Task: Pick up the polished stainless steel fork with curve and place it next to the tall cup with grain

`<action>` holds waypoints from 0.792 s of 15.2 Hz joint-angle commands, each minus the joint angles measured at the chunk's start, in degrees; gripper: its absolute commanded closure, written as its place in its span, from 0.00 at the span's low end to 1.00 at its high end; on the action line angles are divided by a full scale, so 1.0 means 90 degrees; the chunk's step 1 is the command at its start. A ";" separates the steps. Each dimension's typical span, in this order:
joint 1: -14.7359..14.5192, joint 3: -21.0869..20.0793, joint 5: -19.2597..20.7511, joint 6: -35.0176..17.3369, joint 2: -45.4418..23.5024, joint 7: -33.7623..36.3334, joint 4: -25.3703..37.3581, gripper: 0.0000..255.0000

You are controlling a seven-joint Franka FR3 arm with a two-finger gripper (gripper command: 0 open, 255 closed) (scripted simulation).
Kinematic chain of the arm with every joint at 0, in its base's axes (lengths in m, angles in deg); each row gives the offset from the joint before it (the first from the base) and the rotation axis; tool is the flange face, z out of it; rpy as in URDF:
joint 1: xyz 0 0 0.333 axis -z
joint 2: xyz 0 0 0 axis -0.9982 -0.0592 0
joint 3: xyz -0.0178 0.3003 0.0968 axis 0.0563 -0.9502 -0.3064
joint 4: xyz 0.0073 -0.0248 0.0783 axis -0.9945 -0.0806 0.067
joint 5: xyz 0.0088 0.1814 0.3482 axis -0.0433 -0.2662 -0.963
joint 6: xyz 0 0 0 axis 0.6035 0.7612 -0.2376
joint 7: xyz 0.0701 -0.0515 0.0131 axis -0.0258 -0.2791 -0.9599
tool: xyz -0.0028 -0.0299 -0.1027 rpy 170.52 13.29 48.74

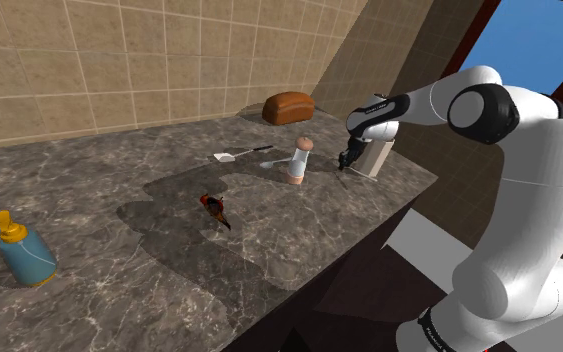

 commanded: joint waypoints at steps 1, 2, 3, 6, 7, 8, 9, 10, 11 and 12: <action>-0.0003 -0.0002 -0.0001 -0.0020 -0.0012 0.0004 -0.0004 1.00; -0.0003 -0.0002 -0.0001 -0.0020 -0.0012 0.0004 -0.0004 1.00; -0.0003 -0.0002 -0.0001 -0.0020 -0.0012 0.0004 -0.0004 1.00; -0.0003 -0.0001 -0.0001 -0.0019 -0.0012 0.0004 -0.0004 1.00; -0.0003 -0.0001 -0.0001 -0.0019 -0.0012 0.0004 -0.0004 0.00; -0.0003 -0.0001 -0.0001 -0.0019 -0.0012 0.0004 -0.0004 0.00; -0.0003 -0.0001 -0.0001 -0.0019 -0.0012 0.0004 -0.0004 0.00; -0.0003 -0.0001 -0.0001 -0.0019 -0.0012 0.0004 -0.0004 0.00; -0.0003 -0.0001 -0.0001 -0.0019 -0.0012 0.0004 -0.0004 0.00; -0.0003 -0.0001 -0.0001 -0.0019 -0.0012 0.0004 -0.0004 0.00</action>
